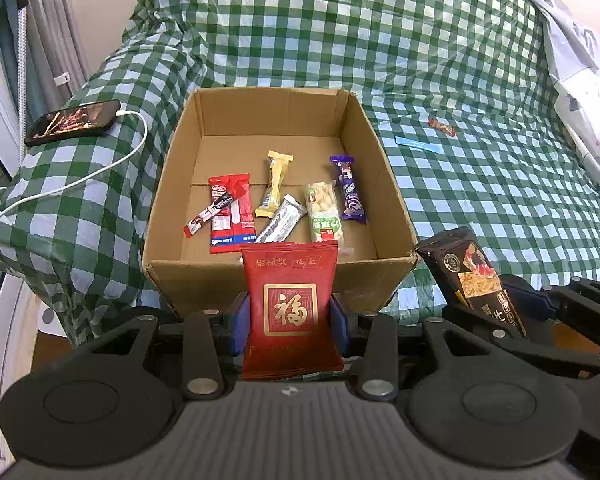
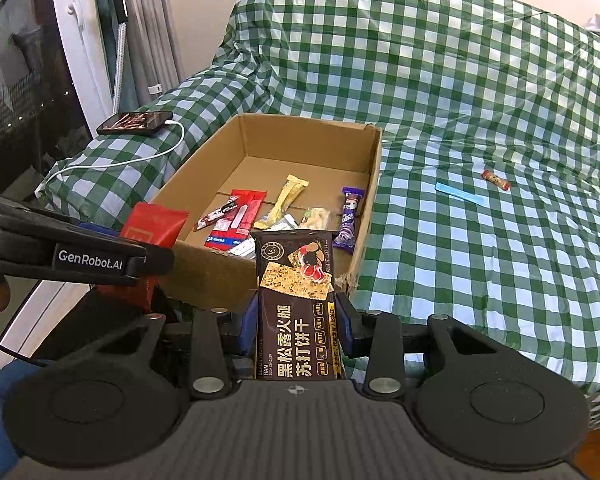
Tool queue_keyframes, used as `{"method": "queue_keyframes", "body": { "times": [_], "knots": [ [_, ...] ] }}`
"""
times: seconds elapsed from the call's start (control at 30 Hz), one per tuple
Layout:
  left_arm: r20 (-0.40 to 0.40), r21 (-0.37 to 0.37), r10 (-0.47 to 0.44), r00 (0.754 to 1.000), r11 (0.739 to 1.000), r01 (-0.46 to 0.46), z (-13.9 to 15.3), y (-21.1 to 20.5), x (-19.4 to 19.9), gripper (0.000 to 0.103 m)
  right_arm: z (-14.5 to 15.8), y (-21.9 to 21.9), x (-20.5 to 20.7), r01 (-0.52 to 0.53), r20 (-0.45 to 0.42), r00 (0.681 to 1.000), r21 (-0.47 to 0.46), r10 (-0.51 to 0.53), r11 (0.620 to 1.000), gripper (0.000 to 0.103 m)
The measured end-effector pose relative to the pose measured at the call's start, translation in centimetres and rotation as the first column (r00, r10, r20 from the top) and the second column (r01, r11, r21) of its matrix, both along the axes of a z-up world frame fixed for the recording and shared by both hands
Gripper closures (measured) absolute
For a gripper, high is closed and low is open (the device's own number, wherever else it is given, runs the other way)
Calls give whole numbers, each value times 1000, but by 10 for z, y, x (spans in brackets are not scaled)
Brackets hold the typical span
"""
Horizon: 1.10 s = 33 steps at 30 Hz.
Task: Organize snacks
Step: 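Carry the red packet and dark chocolate bar over the box with both tools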
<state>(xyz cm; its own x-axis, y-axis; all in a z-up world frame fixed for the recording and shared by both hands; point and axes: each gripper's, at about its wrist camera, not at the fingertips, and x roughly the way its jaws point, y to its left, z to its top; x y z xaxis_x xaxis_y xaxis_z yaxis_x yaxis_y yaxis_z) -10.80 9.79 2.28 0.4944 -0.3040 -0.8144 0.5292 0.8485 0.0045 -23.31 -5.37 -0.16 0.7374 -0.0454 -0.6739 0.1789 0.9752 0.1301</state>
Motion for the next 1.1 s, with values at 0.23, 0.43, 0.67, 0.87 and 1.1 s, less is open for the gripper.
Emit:
{"method": "queue_keyframes", "body": {
  "times": [0.23, 0.43, 0.67, 0.87, 1.1],
  "knots": [
    [-24, 6, 3, 1000, 1000, -3, -7, -1, 6, 57, -5, -1, 4, -3, -21, 1000, 7, 3, 1000, 62],
    [-41, 12, 6, 999, 1000, -5, -12, -3, 11, 57, -9, -2, 7, -4, -40, 999, 14, 5, 1000, 62],
    [-68, 21, 10, 998, 1000, -8, -21, -4, 19, 57, -13, -3, 15, -9, -67, 998, 19, 10, 1000, 62],
    [-100, 31, 13, 995, 999, -10, -31, -6, 29, 57, -19, -3, 23, -12, -99, 995, 26, 15, 1000, 62],
    [-142, 46, 23, 990, 999, -17, -44, -10, 42, 57, -30, -6, 35, -17, -141, 990, 32, 21, 999, 62]
  ]
}}
